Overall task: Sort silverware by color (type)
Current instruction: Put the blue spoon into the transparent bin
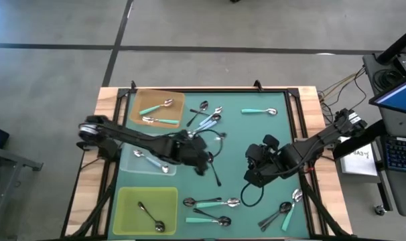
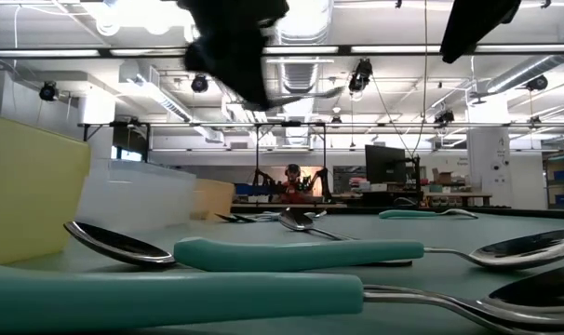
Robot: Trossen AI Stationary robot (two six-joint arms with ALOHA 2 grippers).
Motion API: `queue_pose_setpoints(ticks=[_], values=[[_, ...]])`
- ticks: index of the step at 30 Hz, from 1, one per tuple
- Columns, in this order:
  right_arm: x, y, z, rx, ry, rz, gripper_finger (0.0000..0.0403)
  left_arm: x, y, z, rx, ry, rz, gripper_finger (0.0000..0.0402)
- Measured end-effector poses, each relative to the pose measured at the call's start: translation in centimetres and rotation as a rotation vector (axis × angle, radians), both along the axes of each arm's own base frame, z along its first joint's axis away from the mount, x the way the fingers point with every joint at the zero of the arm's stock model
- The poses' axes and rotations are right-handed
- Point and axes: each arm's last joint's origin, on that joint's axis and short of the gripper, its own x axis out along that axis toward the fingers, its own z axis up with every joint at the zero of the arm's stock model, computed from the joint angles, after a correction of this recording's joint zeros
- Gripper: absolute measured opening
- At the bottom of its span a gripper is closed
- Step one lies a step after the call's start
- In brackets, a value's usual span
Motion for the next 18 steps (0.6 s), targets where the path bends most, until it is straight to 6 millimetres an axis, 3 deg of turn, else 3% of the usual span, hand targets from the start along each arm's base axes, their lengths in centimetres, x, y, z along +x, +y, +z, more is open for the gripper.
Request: queue_pose_setpoints(ticks=[5,10,14,18], values=[[0.2,0.1,-1.1,0.017,-0.015,-0.03,0.0157,-6.2,0.0,1.9,0.0,0.081,0.075,0.0032],[0.6,0.2,-2.0,0.026,-0.014,-0.079,0.0157,-12.4,-0.4,1.7,-0.117,0.064,0.079,0.0033],[1.1,0.2,-2.7,0.031,-0.008,-0.121,0.0157,-16.5,-0.4,0.4,-0.184,0.046,0.089,0.0033],[1.8,0.3,-3.5,0.028,0.001,-0.144,0.0157,-19.4,0.2,-1.4,-0.253,0.059,0.117,0.0034]])
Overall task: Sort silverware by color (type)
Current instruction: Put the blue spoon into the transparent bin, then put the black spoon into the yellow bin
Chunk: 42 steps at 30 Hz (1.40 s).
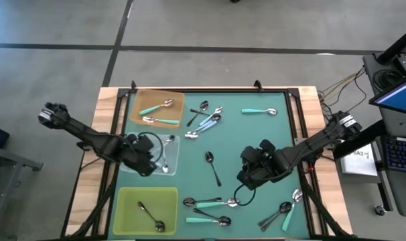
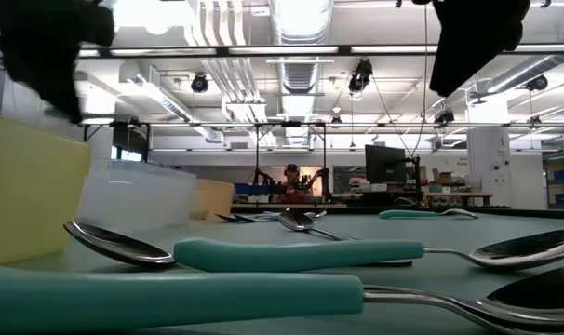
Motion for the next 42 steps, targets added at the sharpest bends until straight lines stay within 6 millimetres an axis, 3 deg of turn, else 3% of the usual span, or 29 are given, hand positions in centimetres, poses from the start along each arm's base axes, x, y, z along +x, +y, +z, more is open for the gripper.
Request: queue_pose_setpoints(ticks=[5,8,16,25,28,38,42], values=[[0.7,0.2,-1.2,0.016,0.017,-0.068,0.0157,-2.0,0.7,-2.1,-0.087,0.047,0.052,0.0059],[0.8,0.6,-1.8,0.124,0.063,-0.116,0.0157,-2.4,0.8,-2.4,-0.12,0.05,0.054,0.0088],[0.6,2.4,-3.3,0.417,0.222,-0.293,0.0157,-1.5,0.5,0.0,-0.083,-0.07,-0.101,0.0141],[-0.7,6.4,-5.8,0.549,0.423,-0.454,0.0157,0.5,0.1,2.5,0.08,-0.248,-0.187,0.0145],[-1.6,8.0,-6.6,0.541,0.506,-0.304,0.0157,0.7,0.1,2.7,0.12,-0.247,-0.22,0.0145],[-3.7,11.8,-8.3,0.42,0.626,0.562,0.0157,1.3,-0.3,3.2,0.108,-0.329,-0.238,0.0145],[-4.6,12.8,-8.6,0.384,0.631,0.748,0.0157,1.9,-0.5,3.8,0.066,-0.423,-0.211,0.0145]])
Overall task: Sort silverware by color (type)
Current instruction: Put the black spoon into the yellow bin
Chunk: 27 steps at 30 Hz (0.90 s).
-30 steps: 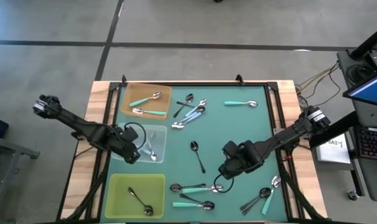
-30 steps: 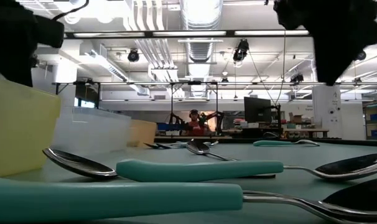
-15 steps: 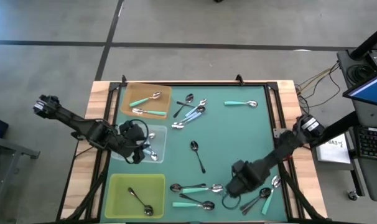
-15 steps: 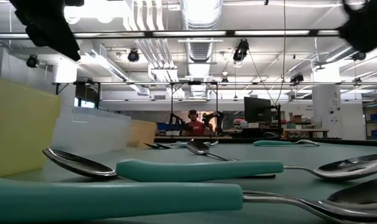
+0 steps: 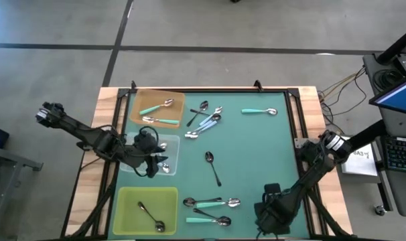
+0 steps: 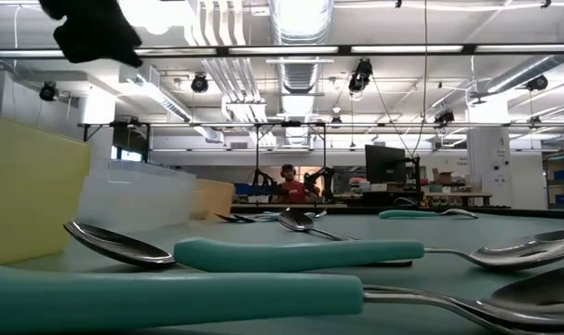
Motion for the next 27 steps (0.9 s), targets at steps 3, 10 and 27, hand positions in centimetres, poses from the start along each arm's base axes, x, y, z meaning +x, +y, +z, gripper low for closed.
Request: queue_pose_setpoints(ticks=[3,10,27], values=[[-0.9,0.6,-0.3,0.005,-0.003,0.072,0.0157,0.6,-0.2,0.7,-0.041,-0.096,0.024,0.0145],[-2.4,2.0,-1.0,0.039,-0.043,0.145,0.0157,1.5,-0.5,2.3,-0.087,-0.293,0.068,0.0145],[-3.4,4.6,-2.7,0.054,-0.15,0.215,0.0152,2.4,-0.8,2.2,-0.096,-0.331,0.132,0.0146]])
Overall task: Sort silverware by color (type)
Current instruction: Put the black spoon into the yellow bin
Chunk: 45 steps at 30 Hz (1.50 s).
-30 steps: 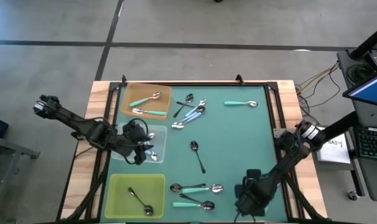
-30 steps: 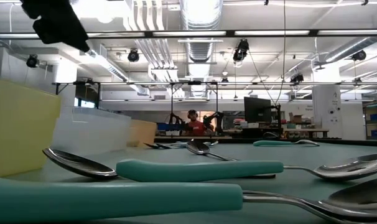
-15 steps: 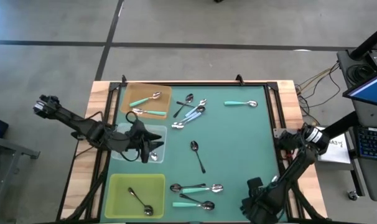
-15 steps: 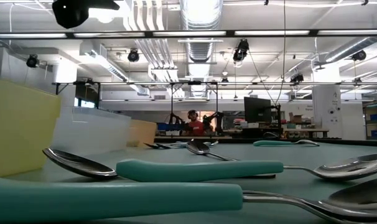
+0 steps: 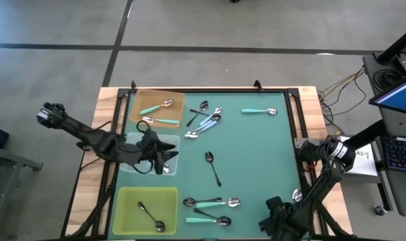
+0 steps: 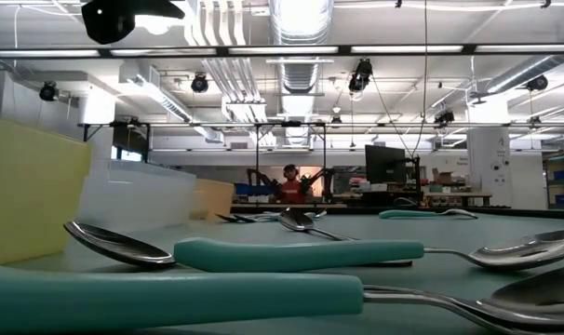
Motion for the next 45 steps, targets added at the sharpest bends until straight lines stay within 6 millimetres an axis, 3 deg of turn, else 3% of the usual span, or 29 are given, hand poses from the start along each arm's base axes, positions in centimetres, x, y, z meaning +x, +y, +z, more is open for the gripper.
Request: queue_pose_setpoints(ticks=[16,45], values=[[0.2,0.2,0.7,0.025,-0.037,-0.018,0.0136,1.6,-0.8,-1.9,0.035,0.08,-0.004,0.0146],[0.7,0.5,0.6,0.017,-0.139,-0.033,0.0116,1.7,-0.8,-2.0,0.045,0.086,-0.005,0.0146]])
